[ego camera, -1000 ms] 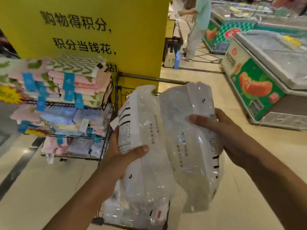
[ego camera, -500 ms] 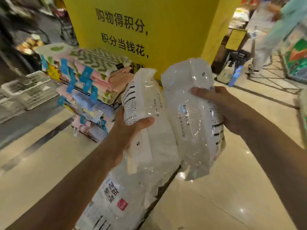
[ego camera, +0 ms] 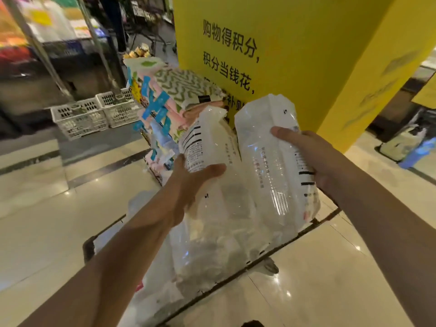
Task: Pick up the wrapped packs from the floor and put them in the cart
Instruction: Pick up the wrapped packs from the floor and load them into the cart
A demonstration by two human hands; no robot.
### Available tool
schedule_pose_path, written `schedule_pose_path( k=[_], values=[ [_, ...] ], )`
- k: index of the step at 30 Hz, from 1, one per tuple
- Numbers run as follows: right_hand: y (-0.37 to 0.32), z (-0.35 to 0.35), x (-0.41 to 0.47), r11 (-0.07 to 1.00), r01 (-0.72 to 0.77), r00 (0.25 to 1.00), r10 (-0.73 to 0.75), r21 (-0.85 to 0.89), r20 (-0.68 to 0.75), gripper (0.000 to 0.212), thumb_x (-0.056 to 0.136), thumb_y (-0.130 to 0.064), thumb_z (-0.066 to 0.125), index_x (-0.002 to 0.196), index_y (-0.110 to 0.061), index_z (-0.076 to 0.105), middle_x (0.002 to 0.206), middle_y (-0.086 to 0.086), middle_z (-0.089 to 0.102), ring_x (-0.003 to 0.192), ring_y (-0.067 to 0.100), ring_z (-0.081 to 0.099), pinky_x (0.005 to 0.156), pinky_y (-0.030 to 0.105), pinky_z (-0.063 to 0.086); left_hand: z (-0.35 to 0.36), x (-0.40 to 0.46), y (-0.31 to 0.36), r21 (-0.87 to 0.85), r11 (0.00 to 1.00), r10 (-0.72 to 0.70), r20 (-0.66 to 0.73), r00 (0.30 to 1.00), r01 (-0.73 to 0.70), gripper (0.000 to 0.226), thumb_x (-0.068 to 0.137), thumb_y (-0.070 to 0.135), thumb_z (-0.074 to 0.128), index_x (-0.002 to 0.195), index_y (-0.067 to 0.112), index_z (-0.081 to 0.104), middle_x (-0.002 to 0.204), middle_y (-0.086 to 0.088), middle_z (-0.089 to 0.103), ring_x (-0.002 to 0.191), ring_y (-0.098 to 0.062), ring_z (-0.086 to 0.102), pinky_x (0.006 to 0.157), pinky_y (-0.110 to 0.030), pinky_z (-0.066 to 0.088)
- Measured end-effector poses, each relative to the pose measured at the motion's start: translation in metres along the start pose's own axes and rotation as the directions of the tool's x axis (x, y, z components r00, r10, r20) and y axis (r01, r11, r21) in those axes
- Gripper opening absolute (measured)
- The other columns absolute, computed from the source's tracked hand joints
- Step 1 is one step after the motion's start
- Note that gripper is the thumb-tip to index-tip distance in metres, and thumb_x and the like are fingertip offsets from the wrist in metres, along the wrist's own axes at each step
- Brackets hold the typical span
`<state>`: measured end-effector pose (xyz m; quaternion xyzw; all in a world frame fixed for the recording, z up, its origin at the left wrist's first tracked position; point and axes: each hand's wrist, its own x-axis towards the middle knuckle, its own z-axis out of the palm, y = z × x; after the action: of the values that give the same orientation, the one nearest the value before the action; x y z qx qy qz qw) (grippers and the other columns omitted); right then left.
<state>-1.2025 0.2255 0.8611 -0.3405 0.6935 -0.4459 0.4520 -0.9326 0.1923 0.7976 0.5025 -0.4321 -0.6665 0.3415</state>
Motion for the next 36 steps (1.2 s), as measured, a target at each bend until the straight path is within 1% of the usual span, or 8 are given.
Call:
schedule_pose_path(
  k=[3,6,9,11,14,21,31,36],
  values=[
    [-0.005,-0.023,0.037,0.995,-0.041,0.994,0.050,-0.088,0.097,0.080,0.069,-0.060,0.087,0.135,-0.022,0.061,0.110,-0.004,0.079,0.087,0.022,0.079,0.065,0.035,0.063,0.030,0.013,-0.007,-0.002,0.999,-0.034,-0.059,0.998,0.034,0.120,0.049,0.054,0.102,0.152,0.037,0.042,0.132,-0.004,0.072,0.101,-0.029,0.079,0.077,-0.053,0.066],
    [0.002,-0.040,0.081,0.984,-0.096,0.979,0.120,-0.148,0.166,0.067,0.069,-0.058,0.088,0.122,-0.021,0.071,0.103,0.005,0.082,0.091,0.031,0.080,0.085,0.049,0.063,0.055,0.030,-0.014,-0.025,0.996,-0.084,-0.148,0.986,0.081,0.118,0.053,0.052,0.102,0.151,0.039,0.038,0.136,-0.003,0.068,0.101,-0.027,0.079,0.070,-0.045,0.067],
    [0.023,-0.044,0.113,0.971,-0.165,0.967,0.194,-0.176,0.167,0.056,0.071,-0.052,0.090,0.110,-0.017,0.072,0.096,0.008,0.080,0.083,0.030,0.076,0.071,0.039,0.060,0.076,0.039,-0.020,-0.023,0.996,-0.085,-0.282,0.956,0.082,0.127,0.048,0.058,0.101,0.154,0.035,0.034,0.141,-0.002,0.065,0.115,-0.028,0.072,0.079,-0.045,0.066],
    [0.041,-0.039,0.132,0.966,-0.157,0.963,0.196,-0.205,0.187,0.069,0.065,-0.054,0.093,0.119,-0.016,0.073,0.101,0.005,0.079,0.085,0.024,0.076,0.063,0.031,0.059,0.084,0.043,-0.022,0.095,0.989,-0.072,-0.375,0.924,0.116,0.146,0.029,0.075,0.097,0.155,0.047,0.027,0.152,0.001,0.054,0.131,-0.032,0.061,0.101,-0.056,0.058],
    [0.059,-0.027,0.153,0.938,-0.185,0.966,0.229,-0.295,0.123,0.109,0.056,-0.066,0.093,0.144,-0.013,0.057,0.131,0.008,0.068,0.112,0.031,0.068,0.088,0.041,0.059,0.085,0.043,-0.023,0.195,0.967,-0.056,-0.458,0.887,0.161,0.157,0.018,0.083,0.090,0.156,0.053,0.020,0.158,0.001,0.045,0.138,-0.030,0.053,0.105,-0.054,0.054],
    [0.078,-0.009,0.164,0.861,-0.163,0.962,0.247,-0.481,0.116,0.104,0.073,-0.062,0.085,0.154,-0.016,0.040,0.147,0.013,0.054,0.129,0.037,0.056,0.090,0.047,0.050,0.083,0.033,-0.040,0.231,0.944,-0.058,-0.582,0.811,0.234,0.142,0.040,0.070,0.085,0.160,0.043,0.013,0.162,-0.006,0.032,0.149,-0.028,0.031,0.118,-0.051,0.040],
    [0.099,0.008,0.168,0.843,-0.078,0.981,0.161,-0.533,0.111,0.107,0.077,-0.068,0.077,0.158,-0.023,0.025,0.150,0.014,0.048,0.133,0.041,0.054,0.099,0.057,0.051,0.080,0.035,-0.044,0.212,0.944,-0.069,-0.622,0.780,0.252,0.118,0.043,0.068,0.089,0.144,0.047,0.032,0.145,0.002,0.050,0.144,-0.028,0.040,0.115,-0.056,0.042],
    [0.102,0.002,0.167,0.848,-0.017,0.988,0.097,-0.530,0.123,0.113,0.068,-0.078,0.074,0.157,-0.026,0.026,0.149,0.014,0.046,0.130,0.042,0.055,0.097,0.061,0.055,0.082,0.032,-0.037,0.201,0.937,-0.101,-0.629,0.771,0.286,0.143,0.057,0.062,0.094,0.162,0.044,-0.001,0.167,-0.005,0.024,0.153,-0.031,0.029,0.120,-0.052,0.036]
  ],
)
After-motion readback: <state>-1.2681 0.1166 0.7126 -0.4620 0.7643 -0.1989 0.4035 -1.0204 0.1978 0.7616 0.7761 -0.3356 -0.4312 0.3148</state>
